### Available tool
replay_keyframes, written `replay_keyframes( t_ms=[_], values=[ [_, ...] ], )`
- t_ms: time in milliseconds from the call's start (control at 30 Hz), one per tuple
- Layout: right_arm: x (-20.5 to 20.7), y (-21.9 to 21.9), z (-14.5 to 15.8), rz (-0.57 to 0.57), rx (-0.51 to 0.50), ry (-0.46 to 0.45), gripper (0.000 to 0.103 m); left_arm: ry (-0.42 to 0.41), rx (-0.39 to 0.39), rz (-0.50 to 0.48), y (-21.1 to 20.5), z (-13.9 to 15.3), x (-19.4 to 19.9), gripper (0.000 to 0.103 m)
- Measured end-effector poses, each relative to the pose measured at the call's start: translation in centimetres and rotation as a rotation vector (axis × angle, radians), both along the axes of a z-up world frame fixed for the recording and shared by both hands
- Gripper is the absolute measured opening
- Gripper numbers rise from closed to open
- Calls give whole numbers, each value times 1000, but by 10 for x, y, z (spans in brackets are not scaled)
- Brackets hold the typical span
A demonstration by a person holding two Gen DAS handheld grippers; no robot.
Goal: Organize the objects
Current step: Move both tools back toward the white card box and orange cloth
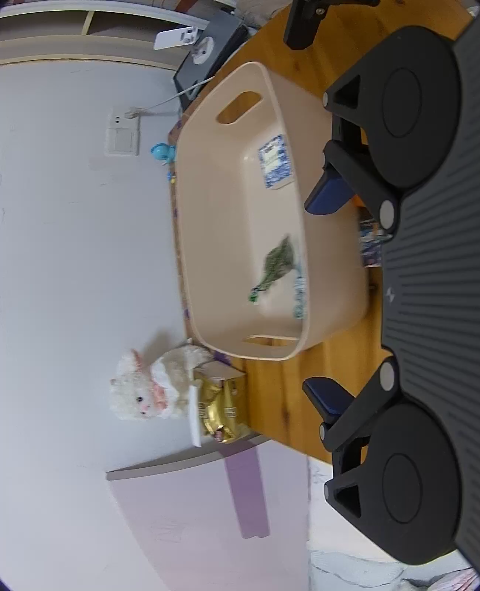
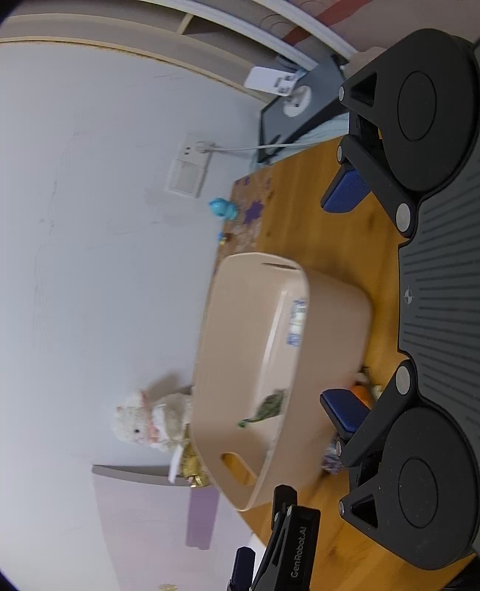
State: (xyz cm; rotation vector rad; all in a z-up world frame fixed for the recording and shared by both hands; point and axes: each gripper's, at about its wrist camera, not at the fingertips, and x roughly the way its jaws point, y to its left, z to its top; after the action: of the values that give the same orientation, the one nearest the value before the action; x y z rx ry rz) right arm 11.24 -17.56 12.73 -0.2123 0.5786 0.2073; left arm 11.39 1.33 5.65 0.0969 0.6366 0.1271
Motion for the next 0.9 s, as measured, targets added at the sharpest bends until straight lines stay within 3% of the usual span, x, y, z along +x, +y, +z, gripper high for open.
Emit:
replay_keyframes(
  t_ms=[500,900],
  values=[
    [-4,-15,-56,-33,9,151,103,154,-73,-61,-9,-64,-10,96],
    [15,-8,-81,-17,10,213,103,250,-159,-89,-13,-104,17,96]
  ],
)
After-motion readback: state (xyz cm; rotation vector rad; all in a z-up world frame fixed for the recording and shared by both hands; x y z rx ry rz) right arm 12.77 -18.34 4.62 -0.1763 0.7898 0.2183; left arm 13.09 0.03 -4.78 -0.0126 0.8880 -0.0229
